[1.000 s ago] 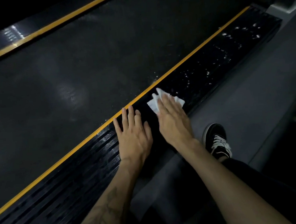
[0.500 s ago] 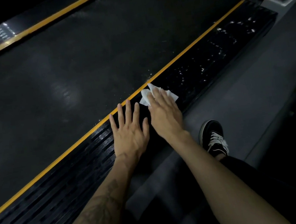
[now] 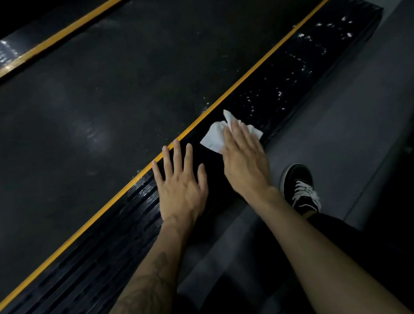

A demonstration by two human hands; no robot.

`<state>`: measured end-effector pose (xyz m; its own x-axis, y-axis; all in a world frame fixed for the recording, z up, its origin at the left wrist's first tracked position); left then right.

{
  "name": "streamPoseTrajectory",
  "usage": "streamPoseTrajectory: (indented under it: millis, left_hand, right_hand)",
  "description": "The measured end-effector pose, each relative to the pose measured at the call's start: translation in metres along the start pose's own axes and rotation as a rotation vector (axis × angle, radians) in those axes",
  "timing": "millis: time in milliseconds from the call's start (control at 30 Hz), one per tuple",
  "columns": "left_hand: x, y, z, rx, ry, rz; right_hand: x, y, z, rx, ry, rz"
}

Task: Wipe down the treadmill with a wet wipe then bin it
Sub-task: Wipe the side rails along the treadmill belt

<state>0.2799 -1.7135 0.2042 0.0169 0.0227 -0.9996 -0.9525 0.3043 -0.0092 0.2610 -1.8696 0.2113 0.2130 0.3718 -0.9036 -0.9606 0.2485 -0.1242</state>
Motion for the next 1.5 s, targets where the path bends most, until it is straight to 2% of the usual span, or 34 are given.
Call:
streamPoseTrajectory:
  millis: [67,233,400,567,667,767,933,1033,1133,1267,1367,1500]
  left_hand:
    - [0.000,0.000,0.000,0.002,0.004,0.001]
    - [0.000,0.000,0.001,0.002,0.014,-0.008]
    - [-0.001,0.000,0.000,-0.001,0.000,-0.003]
    - [-0.002,-0.001,-0.001,0.007,0.005,0.001]
    - [-0.003,0.000,-0.001,0.004,-0.003,-0.009]
    - [-0.003,0.000,-0.001,0.013,0.002,-0.003]
    - [-0.002,0.000,-0.002,0.023,0.016,-0.015]
    - [-0.003,0.000,-0.002,0.027,0.015,-0.024]
    - [-0.003,0.000,-0.001,0.026,0.020,-0.018]
    - [-0.003,-0.001,-0.002,0.025,0.038,-0.026]
    - [-0.003,-0.001,-0.002,0.028,0.032,-0.028]
    - [-0.002,-0.001,-0.002,0.046,0.020,-0.038]
  right_hand:
    - [0.003,0.015,0.011,0.017,-0.011,-0.016]
    - [0.005,-0.003,0.006,-0.103,0.012,0.029]
    - [-0.002,0.019,0.000,0.035,-0.030,-0.047]
    - [0.006,0.012,0.008,-0.115,0.022,0.008]
    - [-0.002,-0.002,-0.009,-0.060,0.027,0.043]
    - [-0.004,0.020,-0.001,0.034,0.003,-0.032]
    - [0.005,0.018,0.011,-0.140,0.014,-0.030]
    - [-0.003,0.004,-0.008,-0.077,0.021,-0.022]
    - [0.001,0.027,-0.003,0.008,-0.054,-0.112]
    - [0.010,0.029,0.010,-0.108,-0.079,-0.091]
    - [0.003,0.010,-0.007,-0.070,-0.026,-0.064]
    - [0.007,0.036,-0.003,0.033,-0.123,-0.192]
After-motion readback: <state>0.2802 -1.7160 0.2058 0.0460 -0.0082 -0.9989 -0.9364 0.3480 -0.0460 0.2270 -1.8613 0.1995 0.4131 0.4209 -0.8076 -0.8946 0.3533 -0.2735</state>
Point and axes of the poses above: each hand's wrist, its own y-axis away from the middle knuckle, its own x-axis out of the palm, z = x × y, the point moved 3 cm from there along -y, towards the middle knuckle, and after that the axes turned 13 degrees about -y, right-handed, at the moved point
